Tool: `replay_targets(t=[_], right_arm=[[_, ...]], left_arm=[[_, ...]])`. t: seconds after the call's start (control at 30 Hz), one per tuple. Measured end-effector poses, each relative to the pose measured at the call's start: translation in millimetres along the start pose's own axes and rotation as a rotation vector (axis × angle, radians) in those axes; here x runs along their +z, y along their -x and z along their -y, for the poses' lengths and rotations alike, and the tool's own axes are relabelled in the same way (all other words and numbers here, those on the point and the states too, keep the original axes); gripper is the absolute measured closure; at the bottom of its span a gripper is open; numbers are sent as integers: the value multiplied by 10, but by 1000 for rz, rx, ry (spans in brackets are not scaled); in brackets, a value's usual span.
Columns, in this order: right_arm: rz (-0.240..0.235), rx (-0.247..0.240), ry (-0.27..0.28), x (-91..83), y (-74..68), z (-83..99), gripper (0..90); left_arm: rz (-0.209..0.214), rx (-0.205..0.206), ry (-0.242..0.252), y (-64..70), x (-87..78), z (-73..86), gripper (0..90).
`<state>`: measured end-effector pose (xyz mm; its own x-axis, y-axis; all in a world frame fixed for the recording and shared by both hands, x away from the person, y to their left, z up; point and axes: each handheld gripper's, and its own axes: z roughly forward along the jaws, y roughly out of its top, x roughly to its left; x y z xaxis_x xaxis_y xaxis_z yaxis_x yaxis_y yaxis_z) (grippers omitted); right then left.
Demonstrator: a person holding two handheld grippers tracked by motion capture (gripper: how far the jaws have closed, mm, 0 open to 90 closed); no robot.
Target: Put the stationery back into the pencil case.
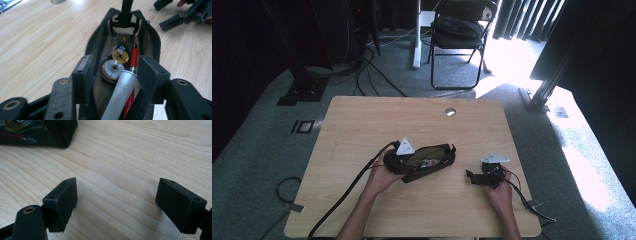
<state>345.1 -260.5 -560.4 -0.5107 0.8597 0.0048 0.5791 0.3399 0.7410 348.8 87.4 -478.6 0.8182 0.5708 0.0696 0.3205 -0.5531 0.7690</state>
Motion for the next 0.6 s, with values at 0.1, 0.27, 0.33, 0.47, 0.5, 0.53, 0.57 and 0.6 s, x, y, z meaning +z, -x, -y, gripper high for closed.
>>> replay_targets(t=[0.1, 0.27, 0.33, 0.47, 0.5, 0.53, 0.57, 0.6], right_arm=[[0, 0, 0, 0, 0, 0, 174], [0, 2, 1, 0, -1, 0, 174], [0, 1, 0, 0, -1, 0, 174], [0, 1, 0, 0, -1, 0, 174], [0, 0, 0, 0, 0, 0, 174], [0, 1, 0, 0, -1, 0, 174], [0, 1, 1, 0, 0, 0, 174], [0, 1, 0, 0, 0, 0, 174]], left_arm=[[-15, 4, 19, 9, -88, -14, 446], [-33, 16, 46, 52, -231, -41, 442], [-37, 19, 57, 63, -285, -46, 442], [-47, 16, 71, 51, -374, -36, 442], [-50, 12, 74, 43, -390, -29, 442], [-57, 13, 73, 29, -408, -22, 442], [-61, 8, 72, 18, -424, -13, 438], [-65, 5, 70, 4, -439, -3, 436]])
